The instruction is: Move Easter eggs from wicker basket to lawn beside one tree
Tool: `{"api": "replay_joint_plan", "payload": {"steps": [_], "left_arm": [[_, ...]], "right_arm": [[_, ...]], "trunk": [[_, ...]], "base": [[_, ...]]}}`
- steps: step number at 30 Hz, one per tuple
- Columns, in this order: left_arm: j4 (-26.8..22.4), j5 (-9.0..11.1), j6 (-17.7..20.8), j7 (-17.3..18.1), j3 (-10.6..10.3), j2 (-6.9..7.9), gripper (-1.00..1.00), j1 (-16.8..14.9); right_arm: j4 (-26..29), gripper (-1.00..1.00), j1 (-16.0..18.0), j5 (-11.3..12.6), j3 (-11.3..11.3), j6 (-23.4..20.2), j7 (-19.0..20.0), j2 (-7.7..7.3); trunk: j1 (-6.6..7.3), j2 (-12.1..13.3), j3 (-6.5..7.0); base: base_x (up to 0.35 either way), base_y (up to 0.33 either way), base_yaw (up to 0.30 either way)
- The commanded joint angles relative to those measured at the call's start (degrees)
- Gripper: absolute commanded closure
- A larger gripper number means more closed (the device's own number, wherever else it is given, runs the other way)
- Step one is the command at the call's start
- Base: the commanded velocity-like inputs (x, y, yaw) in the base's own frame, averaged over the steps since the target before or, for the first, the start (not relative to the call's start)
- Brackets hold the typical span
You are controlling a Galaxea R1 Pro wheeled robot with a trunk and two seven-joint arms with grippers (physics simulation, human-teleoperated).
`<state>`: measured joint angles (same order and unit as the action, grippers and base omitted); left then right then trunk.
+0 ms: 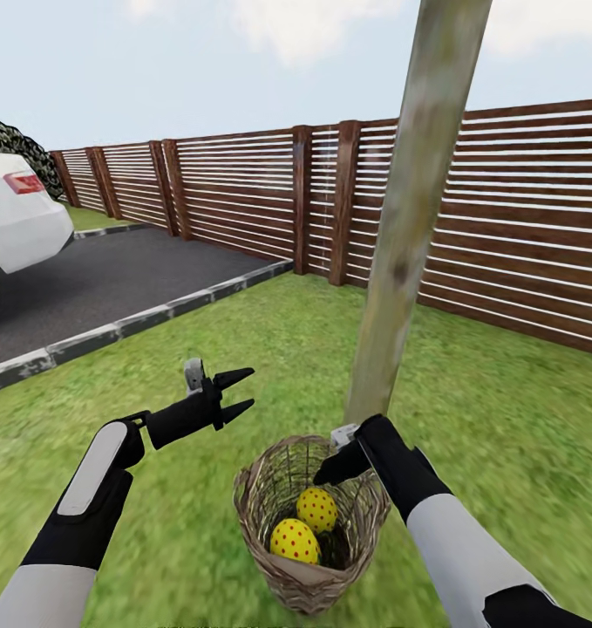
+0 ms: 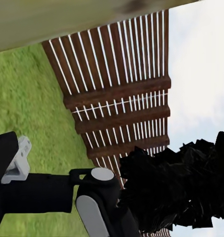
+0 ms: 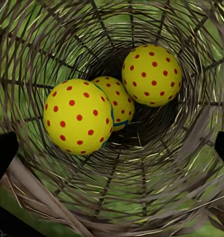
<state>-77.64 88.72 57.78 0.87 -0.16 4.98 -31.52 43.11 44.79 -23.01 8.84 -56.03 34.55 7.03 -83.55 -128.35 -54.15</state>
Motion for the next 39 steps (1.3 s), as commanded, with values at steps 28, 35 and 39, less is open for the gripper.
{"api": "replay_joint_plan", "payload": {"steps": [28,35,39], "left_arm": [[1.61,0.01,0.05,0.09,0.07,0.11,-1.0,-0.03],[1.66,-0.03,0.05,0.09,0.07,0.11,-1.0,-0.03],[1.69,-0.04,0.05,0.09,0.07,0.11,-1.0,-0.03]], "right_arm": [[0.14,-1.0,0.12,0.42,-0.05,-0.16,0.67,0.09],[0.22,-1.0,0.12,0.42,-0.05,-0.2,0.71,0.17],[0.22,-1.0,0.12,0.42,-0.05,-0.25,0.7,0.25]], "trunk": [[-5.71,-10.47,-4.73],[-5.71,-10.47,-4.72],[-5.71,-10.47,-4.72]], "base": [[0.0,0.0,0.0],[0.0,0.0,0.013],[0.0,0.0,0.21]]}}
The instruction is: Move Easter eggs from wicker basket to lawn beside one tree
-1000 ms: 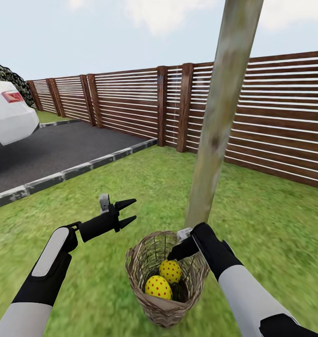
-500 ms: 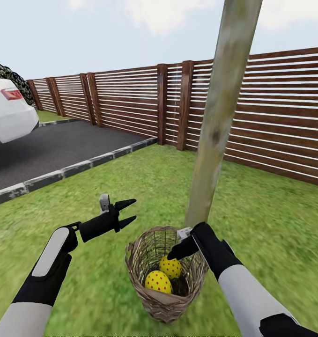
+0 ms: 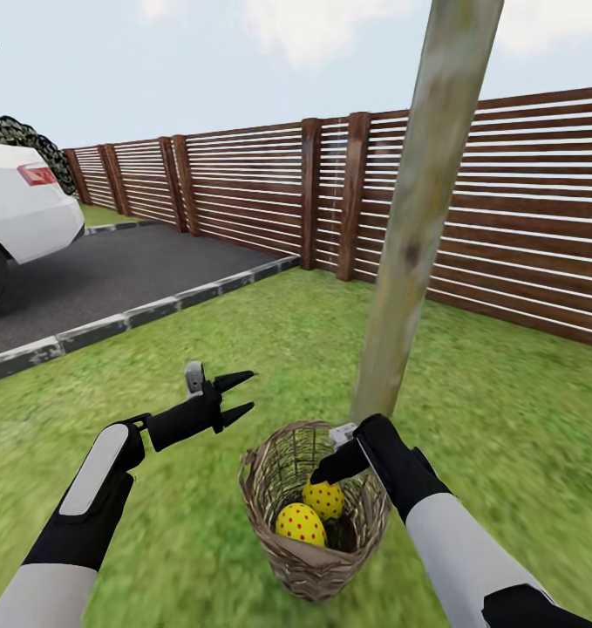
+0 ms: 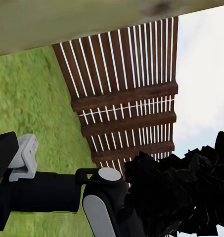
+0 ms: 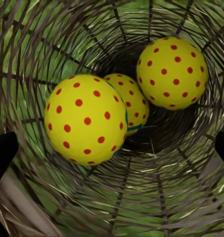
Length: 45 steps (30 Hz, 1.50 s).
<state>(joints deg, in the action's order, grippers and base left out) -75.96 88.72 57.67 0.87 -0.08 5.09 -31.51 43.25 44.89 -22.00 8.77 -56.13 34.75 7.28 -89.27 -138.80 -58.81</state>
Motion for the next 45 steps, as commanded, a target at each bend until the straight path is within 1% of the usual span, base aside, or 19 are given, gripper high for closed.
{"api": "replay_joint_plan", "payload": {"steps": [1,4,12,15,16,19,21,22,23,25,26,32,33,45], "left_arm": [[0.02,-0.04,0.16,0.09,-0.01,0.01,-1.0,-0.04],[0.02,-0.04,0.16,0.09,-0.01,0.01,-1.0,-0.04],[0.84,0.03,0.16,0.09,-0.01,0.01,-1.0,-0.04],[1.15,0.04,0.16,0.09,-0.01,0.01,-1.0,-0.04],[1.27,0.05,0.16,0.09,-0.01,-0.03,-1.0,-0.04],[1.36,0.03,0.16,0.09,-0.01,-0.06,-1.0,-0.04],[1.41,-0.02,0.16,0.09,-0.01,-0.07,-1.0,-0.04],[1.42,-0.02,0.16,0.09,-0.01,-0.07,-1.0,-0.04],[1.42,-0.03,0.16,0.09,-0.01,-0.08,-1.0,-0.04],[1.43,-0.02,0.16,0.09,-0.01,-0.08,-1.0,-0.04],[1.43,-0.03,0.16,0.09,-0.01,-0.08,-1.0,-0.04],[1.45,0.04,0.16,0.09,-0.01,-0.08,-1.0,-0.04],[1.44,0.04,0.16,0.09,-0.01,-0.08,-1.0,-0.04],[1.51,0.05,0.16,0.09,-0.01,-0.08,-1.0,-0.04]], "right_arm": [[0.08,-1.0,0.02,-0.59,0.02,-0.16,0.5,0.0],[0.1,-1.0,0.02,-0.59,0.02,-0.18,0.47,0.01],[0.71,-1.0,0.02,-0.59,0.02,-0.14,0.42,-0.15],[0.48,-1.0,0.04,-0.56,0.03,-0.5,0.36,0.02],[-0.08,-1.0,0.9,-0.47,0.08,-0.8,0.33,0.17],[-2.38,-1.0,2.77,-0.43,0.1,-0.99,0.37,0.48],[-7.29,-1.0,5.95,-0.41,0.1,-0.95,0.4,1.14],[-8.14,-1.0,6.43,-0.41,0.1,-0.9,0.4,1.22],[-10.22,-1.0,7.65,-0.41,0.11,-0.79,0.45,1.36],[-11.71,-1.0,8.54,-0.45,0.11,-0.65,0.44,1.45],[-12.06,-1.0,8.76,-0.47,0.11,-0.62,0.45,1.47],[-12.58,-1.0,9.21,-0.51,0.11,-0.48,0.38,1.51],[-12.58,-1.0,9.22,-0.51,0.11,-0.46,0.36,1.51],[-12.51,-1.0,9.85,-0.45,0.04,-0.3,0.39,1.85]], "trunk": [[0.01,-0.02,-0.05],[0.01,-0.02,-0.05],[0.01,-0.02,-0.05],[0.01,-0.02,-0.05],[0.01,-0.02,-0.05],[-0.65,-1.23,-0.59],[-1.09,-2.03,-0.95],[-1.31,-2.43,-1.13],[-1.53,-2.83,-1.31],[-1.96,-3.63,-1.67],[-2.18,-4.03,-1.85],[-2.18,-4.03,-1.85],[-2.4,-4.43,-2.03],[-2.72,-4.6,-4.69]], "base": [[0.0,0.0,0.266],[0.0,0.0,0.198],[0.0,0.0,0.02],[0.0,0.0,0.0],[0.0,0.0,0.0],[0.0,0.0,0.0],[0.0,0.0,0.0],[0.0,0.0,0.0],[0.0,0.0,0.0],[0.0,0.0,0.0],[0.0,0.0,0.0],[0.0,0.0,0.0],[0.0,0.0,0.0],[0.0,0.0,0.0]]}}
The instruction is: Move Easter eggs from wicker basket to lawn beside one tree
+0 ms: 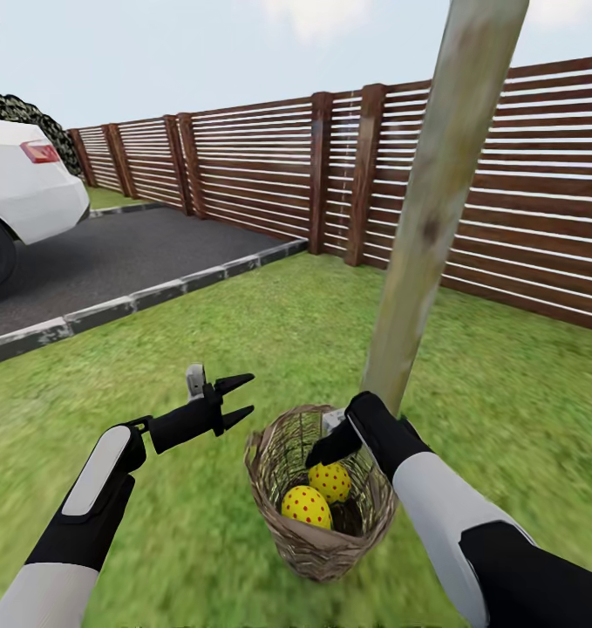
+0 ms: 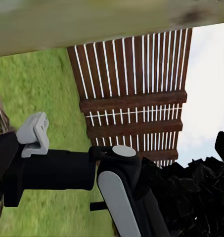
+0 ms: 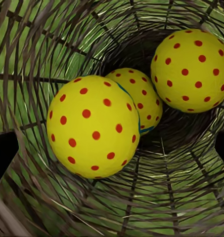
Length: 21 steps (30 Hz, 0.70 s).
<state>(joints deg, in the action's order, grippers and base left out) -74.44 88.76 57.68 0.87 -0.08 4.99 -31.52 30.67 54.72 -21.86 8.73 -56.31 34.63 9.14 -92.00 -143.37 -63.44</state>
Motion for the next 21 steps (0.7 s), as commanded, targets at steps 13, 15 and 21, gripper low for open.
{"api": "replay_joint_plan", "payload": {"steps": [13,15,21], "left_arm": [[0.05,0.01,0.15,0.09,-0.01,0.05,-1.0,-0.03],[0.03,0.01,0.15,0.09,-0.01,0.06,-1.0,-0.03],[0.04,0.01,0.15,0.09,-0.01,0.09,-1.0,-0.03]], "right_arm": [[0.2,-1.0,0.03,3.73,0.06,0.01,0.51,-0.17],[0.24,-1.0,0.04,3.75,0.06,0.09,0.52,-0.17],[0.34,-1.0,0.0,3.73,0.08,0.16,0.42,-0.31]], "trunk": [[-0.32,-0.2,-2.94],[-0.37,-0.23,-3.38],[-0.53,-0.31,-4.71]], "base": [[0.0,0.0,0.0],[0.0,0.0,0.0],[0.0,0.0,0.0]]}}
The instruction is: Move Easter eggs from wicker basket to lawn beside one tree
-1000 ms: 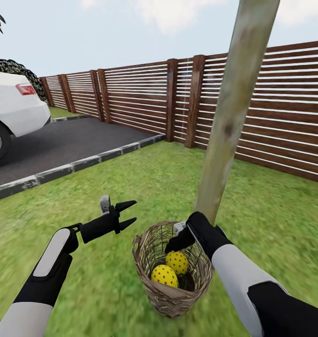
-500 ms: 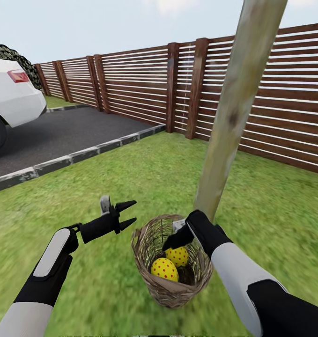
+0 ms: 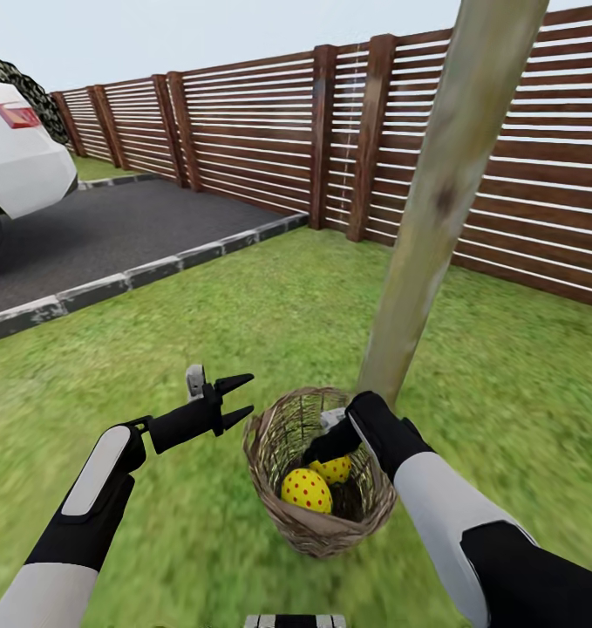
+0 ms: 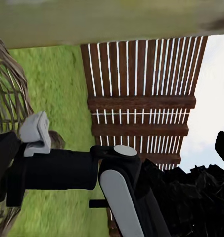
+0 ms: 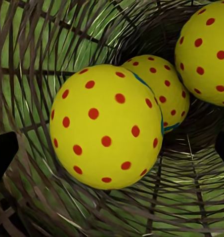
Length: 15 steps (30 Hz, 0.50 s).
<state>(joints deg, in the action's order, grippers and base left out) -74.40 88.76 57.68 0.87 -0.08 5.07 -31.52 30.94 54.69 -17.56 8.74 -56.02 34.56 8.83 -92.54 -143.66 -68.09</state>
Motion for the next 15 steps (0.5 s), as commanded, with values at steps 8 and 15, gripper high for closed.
{"api": "replay_joint_plan", "payload": {"steps": [8,15], "left_arm": [[-0.04,0.01,0.15,0.09,0.07,0.03,-1.0,-0.03],[-0.03,0.01,0.15,0.09,0.08,0.03,-1.0,-0.03]], "right_arm": [[0.13,-1.0,-0.02,-0.56,0.05,0.26,0.34,-0.09],[0.09,-1.0,0.0,-0.57,0.05,0.63,0.33,-0.05]], "trunk": [[-0.19,-0.13,-1.83],[-0.37,-0.22,-3.38]], "base": [[0.0,0.0,0.0],[0.0,0.0,0.0]]}}
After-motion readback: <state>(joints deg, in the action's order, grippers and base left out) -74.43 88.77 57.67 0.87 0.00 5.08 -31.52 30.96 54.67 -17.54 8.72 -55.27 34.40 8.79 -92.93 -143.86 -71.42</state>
